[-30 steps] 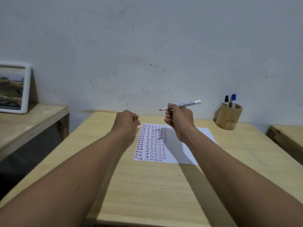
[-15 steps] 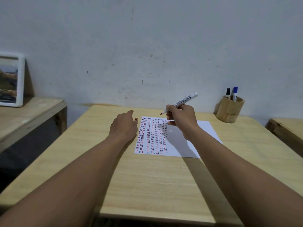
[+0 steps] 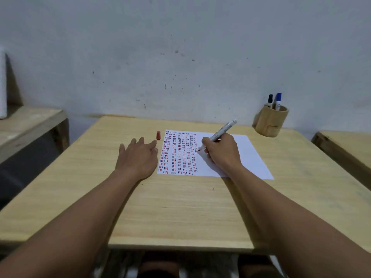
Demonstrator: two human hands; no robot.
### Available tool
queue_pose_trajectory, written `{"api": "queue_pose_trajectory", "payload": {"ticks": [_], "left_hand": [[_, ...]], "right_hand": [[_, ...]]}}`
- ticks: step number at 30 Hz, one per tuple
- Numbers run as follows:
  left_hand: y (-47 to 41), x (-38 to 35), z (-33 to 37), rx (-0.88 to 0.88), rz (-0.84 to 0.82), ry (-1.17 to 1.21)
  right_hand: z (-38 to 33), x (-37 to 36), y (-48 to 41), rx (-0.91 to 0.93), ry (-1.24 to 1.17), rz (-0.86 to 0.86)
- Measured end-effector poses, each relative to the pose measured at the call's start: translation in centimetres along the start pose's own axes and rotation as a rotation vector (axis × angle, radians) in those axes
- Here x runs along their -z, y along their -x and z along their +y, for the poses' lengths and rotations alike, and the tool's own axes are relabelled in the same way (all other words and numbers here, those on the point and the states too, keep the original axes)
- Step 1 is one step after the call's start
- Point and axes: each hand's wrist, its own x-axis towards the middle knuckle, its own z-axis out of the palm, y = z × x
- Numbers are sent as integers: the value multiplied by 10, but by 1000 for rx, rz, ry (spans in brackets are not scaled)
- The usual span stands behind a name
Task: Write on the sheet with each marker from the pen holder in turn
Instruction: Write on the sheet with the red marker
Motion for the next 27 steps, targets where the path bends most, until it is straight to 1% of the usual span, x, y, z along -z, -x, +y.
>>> {"api": "queue_pose_trajectory", "payload": {"ticks": [9,27], "left_hand": [[1,-1,0,11,-3,2],[0,-4,-5,10,16,17]], "right_hand": [[6,-3,-2,40,71,-26],[4,-4,-1,29,68,-56]]}}
